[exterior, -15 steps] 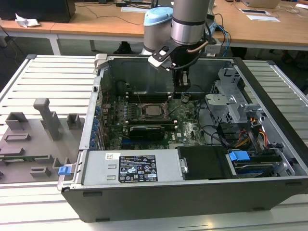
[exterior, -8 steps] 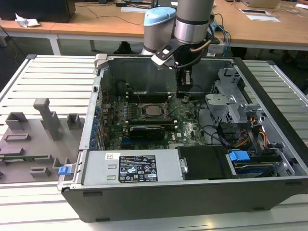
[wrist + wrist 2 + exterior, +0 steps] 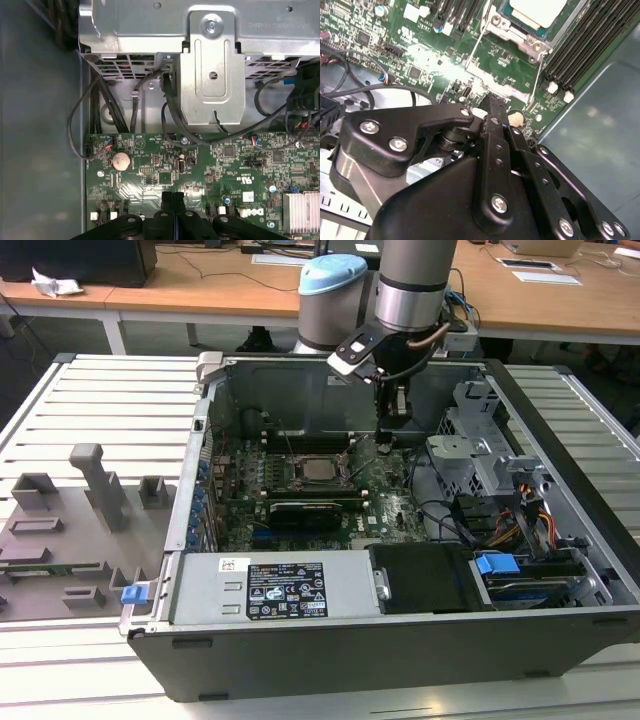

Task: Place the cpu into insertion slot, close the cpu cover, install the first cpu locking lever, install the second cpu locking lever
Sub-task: 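Close the cpu cover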

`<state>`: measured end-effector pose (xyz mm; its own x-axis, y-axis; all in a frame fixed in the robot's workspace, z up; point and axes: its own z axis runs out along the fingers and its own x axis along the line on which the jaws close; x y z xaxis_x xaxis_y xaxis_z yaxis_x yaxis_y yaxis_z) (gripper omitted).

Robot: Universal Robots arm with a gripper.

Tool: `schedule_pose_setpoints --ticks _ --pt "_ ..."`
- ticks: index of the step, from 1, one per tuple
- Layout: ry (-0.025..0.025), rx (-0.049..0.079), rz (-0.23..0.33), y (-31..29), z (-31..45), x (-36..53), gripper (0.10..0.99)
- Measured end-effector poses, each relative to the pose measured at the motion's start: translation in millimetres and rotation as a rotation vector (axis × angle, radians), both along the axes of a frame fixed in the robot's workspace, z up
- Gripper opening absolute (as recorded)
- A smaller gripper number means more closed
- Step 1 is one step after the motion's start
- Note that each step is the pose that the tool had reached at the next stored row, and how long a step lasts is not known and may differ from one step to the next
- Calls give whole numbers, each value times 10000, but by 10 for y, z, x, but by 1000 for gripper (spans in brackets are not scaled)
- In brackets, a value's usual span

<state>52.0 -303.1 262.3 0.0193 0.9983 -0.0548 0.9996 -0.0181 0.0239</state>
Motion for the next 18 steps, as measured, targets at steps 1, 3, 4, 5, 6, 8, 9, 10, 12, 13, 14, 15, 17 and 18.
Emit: schedule_pose_setpoints --ticks 1,3,4,5,6,8,9,10,12,13,14,15,17,18 --pt "12 -5 0 1 -5 6 106" --pt "29 -18 -1 1 -28 11 106" --pt "34 -19 -2 1 -40 11 106" --pt "37 -19 0 1 -53 11 106" --pt "39 -22 -1 1 -68 11 106" --pt "46 -26 -1 1 -80 10 106" --pt "48 -26 0 1 -81 4 106" --pt "48 -24 0 1 -82 -2 106" --pt "47 -24 0 1 -83 -23 106" --pt "47 -25 1 1 -83 -46 106" --pt "47 -24 -1 1 -84 -65 106" --pt "47 -24 -1 1 -84 -79 106" --pt "47 -24 -1 1 -84 -112 106" --pt "47 -24 0 1 -84 -123 106"
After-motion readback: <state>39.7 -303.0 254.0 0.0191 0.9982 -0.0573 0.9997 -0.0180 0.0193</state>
